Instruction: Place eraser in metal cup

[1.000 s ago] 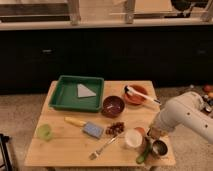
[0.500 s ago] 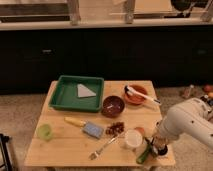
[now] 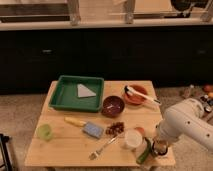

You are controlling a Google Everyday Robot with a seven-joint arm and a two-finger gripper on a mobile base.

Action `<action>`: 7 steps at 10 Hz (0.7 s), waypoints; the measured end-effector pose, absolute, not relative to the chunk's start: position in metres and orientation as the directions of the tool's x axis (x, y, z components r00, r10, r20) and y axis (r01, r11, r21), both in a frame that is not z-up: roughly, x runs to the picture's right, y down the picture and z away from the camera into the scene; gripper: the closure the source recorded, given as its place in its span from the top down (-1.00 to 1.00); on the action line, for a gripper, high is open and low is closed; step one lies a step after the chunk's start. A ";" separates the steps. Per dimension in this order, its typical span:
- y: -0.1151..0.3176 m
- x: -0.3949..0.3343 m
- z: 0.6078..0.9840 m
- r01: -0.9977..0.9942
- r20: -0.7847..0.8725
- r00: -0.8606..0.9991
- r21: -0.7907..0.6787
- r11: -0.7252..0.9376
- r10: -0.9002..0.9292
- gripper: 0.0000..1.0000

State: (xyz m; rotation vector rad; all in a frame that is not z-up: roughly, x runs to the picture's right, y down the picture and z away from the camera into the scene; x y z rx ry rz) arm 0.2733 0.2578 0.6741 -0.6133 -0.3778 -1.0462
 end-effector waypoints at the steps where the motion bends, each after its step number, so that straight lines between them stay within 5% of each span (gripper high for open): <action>1: 0.259 0.273 0.674 0.892 0.569 0.451 -0.290 0.346 -0.687 -1.00; 5: 0.265 0.278 0.672 0.902 0.592 0.432 -0.305 0.307 -0.681 -1.00; 7: 0.268 0.283 0.671 0.899 0.605 0.437 -0.314 0.305 -0.666 -0.82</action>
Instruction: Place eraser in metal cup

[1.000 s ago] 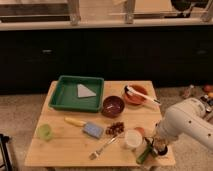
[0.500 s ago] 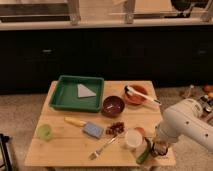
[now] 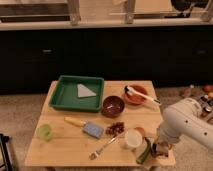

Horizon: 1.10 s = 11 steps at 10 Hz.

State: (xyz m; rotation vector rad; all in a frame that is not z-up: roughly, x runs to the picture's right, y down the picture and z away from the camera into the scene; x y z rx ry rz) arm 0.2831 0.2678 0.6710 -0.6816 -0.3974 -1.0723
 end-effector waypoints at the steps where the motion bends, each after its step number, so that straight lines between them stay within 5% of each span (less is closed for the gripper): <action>1: 0.269 0.285 0.672 0.899 0.611 0.438 -0.316 0.304 -0.659 -0.65; 7: 0.269 0.281 0.672 0.905 0.628 0.425 -0.312 0.289 -0.652 0.55; 11: 0.269 0.278 0.665 0.903 0.617 0.428 -0.321 0.285 -0.660 0.60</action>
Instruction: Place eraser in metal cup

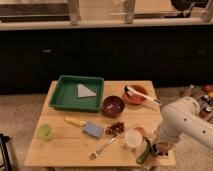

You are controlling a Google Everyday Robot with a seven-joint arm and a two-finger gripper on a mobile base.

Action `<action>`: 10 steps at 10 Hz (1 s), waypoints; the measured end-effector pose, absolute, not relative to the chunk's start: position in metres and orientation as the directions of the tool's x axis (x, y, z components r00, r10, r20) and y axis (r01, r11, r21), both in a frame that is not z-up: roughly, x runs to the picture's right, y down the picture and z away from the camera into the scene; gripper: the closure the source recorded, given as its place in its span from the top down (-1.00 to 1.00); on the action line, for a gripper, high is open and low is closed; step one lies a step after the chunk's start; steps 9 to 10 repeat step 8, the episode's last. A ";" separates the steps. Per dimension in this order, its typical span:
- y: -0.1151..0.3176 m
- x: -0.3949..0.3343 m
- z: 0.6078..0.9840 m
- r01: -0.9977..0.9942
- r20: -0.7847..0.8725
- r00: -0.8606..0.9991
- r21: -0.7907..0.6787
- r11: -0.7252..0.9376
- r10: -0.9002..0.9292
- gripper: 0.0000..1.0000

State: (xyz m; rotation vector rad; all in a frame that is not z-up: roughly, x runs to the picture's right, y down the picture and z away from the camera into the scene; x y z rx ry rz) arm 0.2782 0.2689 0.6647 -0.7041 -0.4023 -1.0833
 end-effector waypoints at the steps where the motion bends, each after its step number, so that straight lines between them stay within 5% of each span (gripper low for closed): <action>1: 0.269 0.277 0.661 0.903 0.610 0.429 -0.321 0.287 -0.667 0.60; 10: 0.265 0.270 0.648 0.902 0.576 0.429 -0.315 0.294 -0.696 0.60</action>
